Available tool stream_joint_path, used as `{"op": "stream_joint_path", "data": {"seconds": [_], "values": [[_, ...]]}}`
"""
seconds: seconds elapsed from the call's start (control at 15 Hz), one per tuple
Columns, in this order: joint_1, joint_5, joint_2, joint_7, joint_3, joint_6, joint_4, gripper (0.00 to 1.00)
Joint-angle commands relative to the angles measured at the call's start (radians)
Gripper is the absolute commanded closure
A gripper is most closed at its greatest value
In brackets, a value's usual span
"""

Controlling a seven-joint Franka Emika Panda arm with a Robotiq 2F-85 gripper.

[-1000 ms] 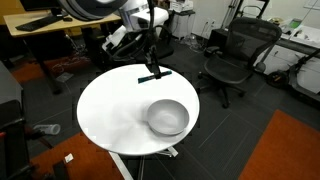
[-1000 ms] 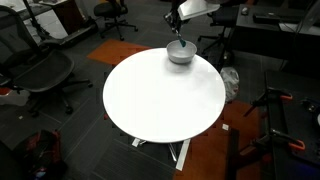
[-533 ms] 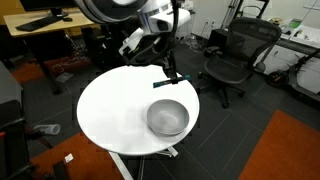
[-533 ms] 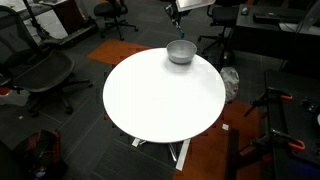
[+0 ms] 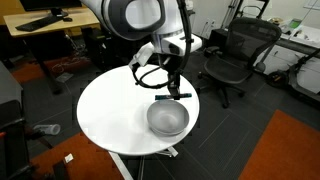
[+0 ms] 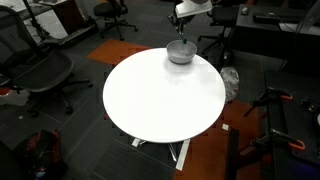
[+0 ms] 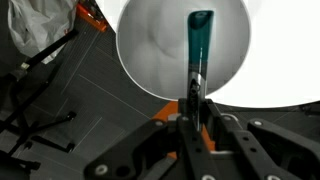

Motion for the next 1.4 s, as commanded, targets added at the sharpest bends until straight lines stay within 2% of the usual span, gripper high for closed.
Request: {"op": "stream_joint_path", "data": {"seconds": [0.0,0.07,0.13,0.2,0.67,0.73,1.13,1.2,1.33], "values": [[-0.053,0.080,0.057,-0.071,0.037,-0.064,0.085,0.95],[-0.060,0.094,0.070,-0.077,0.039,-0.072,0.100,0.95],[-0.063,0.106,0.080,-0.083,0.039,-0.075,0.111,0.67],[-0.070,0.120,0.090,-0.093,0.044,-0.080,0.125,0.56],[-0.071,0.146,0.134,-0.095,0.043,-0.109,0.184,0.05],[-0.072,0.148,0.136,-0.096,0.044,-0.110,0.187,0.00],[-0.069,0.147,0.141,-0.100,0.042,-0.112,0.192,0.00],[-0.052,0.132,0.137,-0.067,0.023,-0.075,0.165,0.00],[-0.052,0.132,0.138,-0.067,0.023,-0.076,0.166,0.00]]}}
